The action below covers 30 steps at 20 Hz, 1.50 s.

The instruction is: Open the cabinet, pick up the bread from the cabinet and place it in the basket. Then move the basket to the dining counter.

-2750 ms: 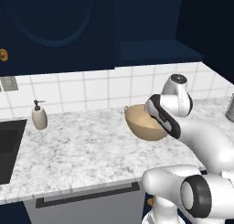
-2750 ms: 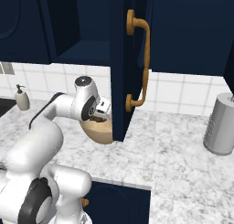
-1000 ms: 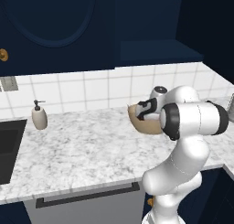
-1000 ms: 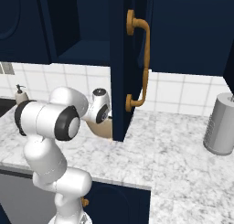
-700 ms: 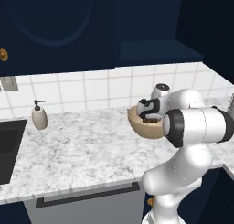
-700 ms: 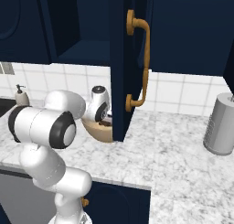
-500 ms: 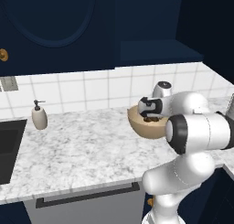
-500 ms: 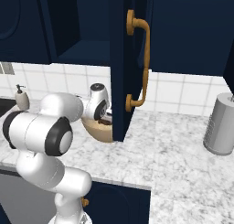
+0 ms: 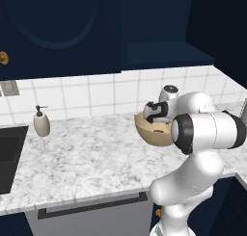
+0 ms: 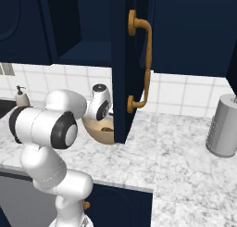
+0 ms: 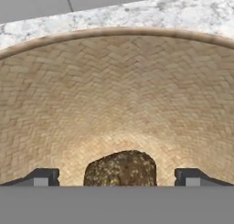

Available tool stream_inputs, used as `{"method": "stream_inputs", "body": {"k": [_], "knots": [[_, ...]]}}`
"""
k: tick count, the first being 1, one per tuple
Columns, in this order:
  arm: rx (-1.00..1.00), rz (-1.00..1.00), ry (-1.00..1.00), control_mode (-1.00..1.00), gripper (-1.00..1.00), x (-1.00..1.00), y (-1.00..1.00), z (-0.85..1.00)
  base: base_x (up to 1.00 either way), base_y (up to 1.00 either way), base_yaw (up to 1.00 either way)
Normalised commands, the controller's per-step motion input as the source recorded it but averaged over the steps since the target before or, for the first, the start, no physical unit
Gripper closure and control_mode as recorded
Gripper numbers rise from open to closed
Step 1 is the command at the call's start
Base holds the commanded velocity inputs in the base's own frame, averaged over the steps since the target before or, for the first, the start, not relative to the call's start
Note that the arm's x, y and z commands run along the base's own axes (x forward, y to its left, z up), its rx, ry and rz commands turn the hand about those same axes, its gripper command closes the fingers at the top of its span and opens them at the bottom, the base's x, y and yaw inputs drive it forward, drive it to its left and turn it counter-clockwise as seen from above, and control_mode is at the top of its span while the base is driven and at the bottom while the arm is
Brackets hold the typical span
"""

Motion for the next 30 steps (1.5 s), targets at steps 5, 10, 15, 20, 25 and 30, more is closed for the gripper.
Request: {"method": "stream_inputs", "body": {"k": [5, 10, 15, 20, 25, 30], "knots": [[0.00, -0.02, -0.03, -1.00, -1.00, -0.50, -0.15, 0.23, 0.00, 0.00, 0.00], [0.00, -0.20, 0.00, -1.00, -1.00, -0.78, -0.35, 0.21, 0.00, 0.00, 0.00], [0.01, -0.26, 0.00, -1.00, -1.00, -0.09, -0.46, 0.01, 0.00, 0.00, 0.00], [0.10, -0.07, 0.04, -1.00, -1.00, 0.04, -0.40, 0.00, 0.00, 0.00, 0.00], [0.00, -0.05, 0.00, -1.00, -1.00, 0.00, 0.00, 0.52, 0.00, 0.00, 0.00], [0.00, -0.08, 0.00, -1.00, -1.00, 0.00, 0.00, 0.20, 0.00, 0.00, 0.00]]}}
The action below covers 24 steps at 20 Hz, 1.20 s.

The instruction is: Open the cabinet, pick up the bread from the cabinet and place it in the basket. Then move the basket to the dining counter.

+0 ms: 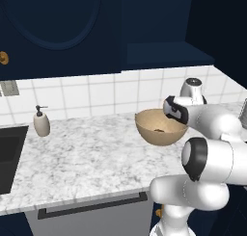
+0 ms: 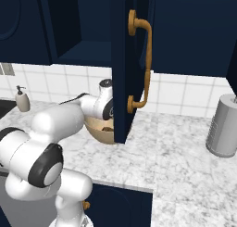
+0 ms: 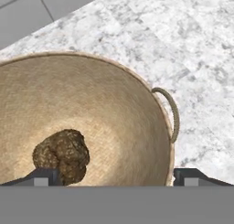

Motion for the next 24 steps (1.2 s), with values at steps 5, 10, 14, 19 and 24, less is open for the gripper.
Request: {"method": "stream_inputs", "body": {"k": [5, 10, 14, 19, 24], "knots": [[0.03, -0.05, 0.00, -1.00, -1.00, -0.11, 0.00, -0.34, 0.00, 0.00, 0.00], [0.02, -0.06, 0.00, -1.00, -1.00, -0.16, 0.00, -0.16, 0.00, 0.00, 0.00], [0.01, -0.06, -0.01, -1.00, -1.00, -0.13, 0.00, -0.14, 0.00, 0.00, 0.00], [0.04, -0.04, 0.00, -1.00, -1.00, 0.00, 0.00, -0.29, 0.00, 0.00, 0.00], [0.06, -0.02, 0.00, -1.00, -1.00, 0.00, 0.00, -0.19, 0.00, 0.00, 0.00]]}}
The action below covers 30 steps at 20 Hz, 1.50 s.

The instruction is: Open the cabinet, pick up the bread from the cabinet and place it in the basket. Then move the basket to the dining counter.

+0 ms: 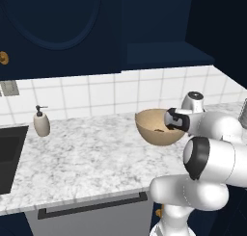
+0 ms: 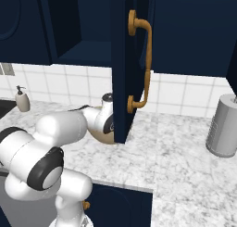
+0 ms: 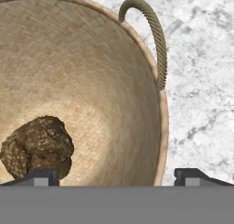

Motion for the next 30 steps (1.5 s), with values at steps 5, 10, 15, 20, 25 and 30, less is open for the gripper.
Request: {"method": "stream_inputs", "body": {"k": [5, 10, 15, 20, 25, 30], "knots": [[0.00, 0.00, -0.05, -1.00, 1.00, 0.00, 0.01, -0.18, 0.00, 0.00, 0.00], [0.00, 0.00, 0.00, -1.00, 1.00, -0.06, 0.00, 0.00, 0.00, 0.00, 0.00], [0.00, 0.00, -0.01, -1.00, 1.00, -0.32, 0.04, 0.43, 0.00, 0.00, 0.00], [0.00, 0.00, 0.00, -1.00, 1.00, -0.34, 0.11, 0.60, 0.00, 0.00, 0.00], [0.00, -0.01, -0.05, -1.00, 1.00, -0.50, 0.12, 0.44, 0.00, 0.00, 0.00], [0.03, -0.03, -0.09, -1.00, 1.00, -0.46, 0.04, 0.34, 0.00, 0.00, 0.00]]}}
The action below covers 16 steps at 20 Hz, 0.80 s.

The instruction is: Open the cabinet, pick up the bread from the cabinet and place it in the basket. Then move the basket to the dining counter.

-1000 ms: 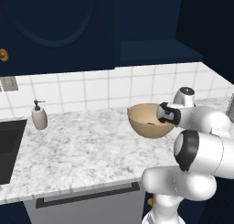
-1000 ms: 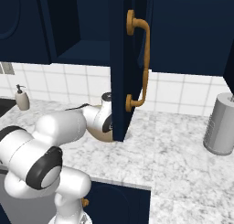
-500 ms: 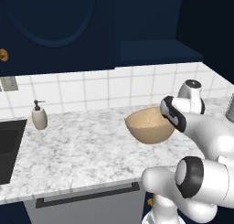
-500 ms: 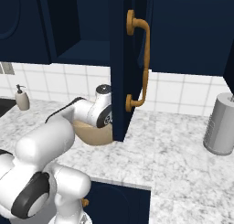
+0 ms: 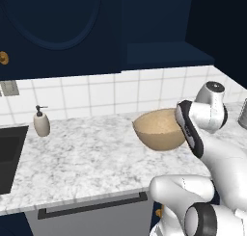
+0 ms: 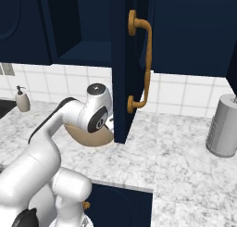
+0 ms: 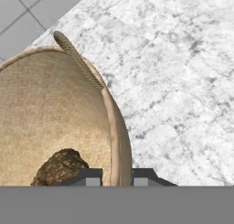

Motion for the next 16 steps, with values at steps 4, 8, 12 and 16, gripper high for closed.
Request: {"method": "stream_inputs", "body": {"k": [4, 8, 12, 16], "knots": [[0.10, -0.03, -0.06, -1.00, 1.00, -0.20, 0.00, 0.21, 0.00, 0.00, 0.00], [0.14, -0.01, -0.02, -1.00, 1.00, -0.11, 0.00, 0.42, 0.00, 0.00, 0.00], [0.10, -0.01, 0.00, -1.00, 1.00, -0.15, 0.00, 0.60, 0.00, 0.00, 0.00], [0.03, -0.03, 0.00, -1.00, 1.00, -0.28, 0.00, 0.44, 0.00, 0.00, 0.00]]}}
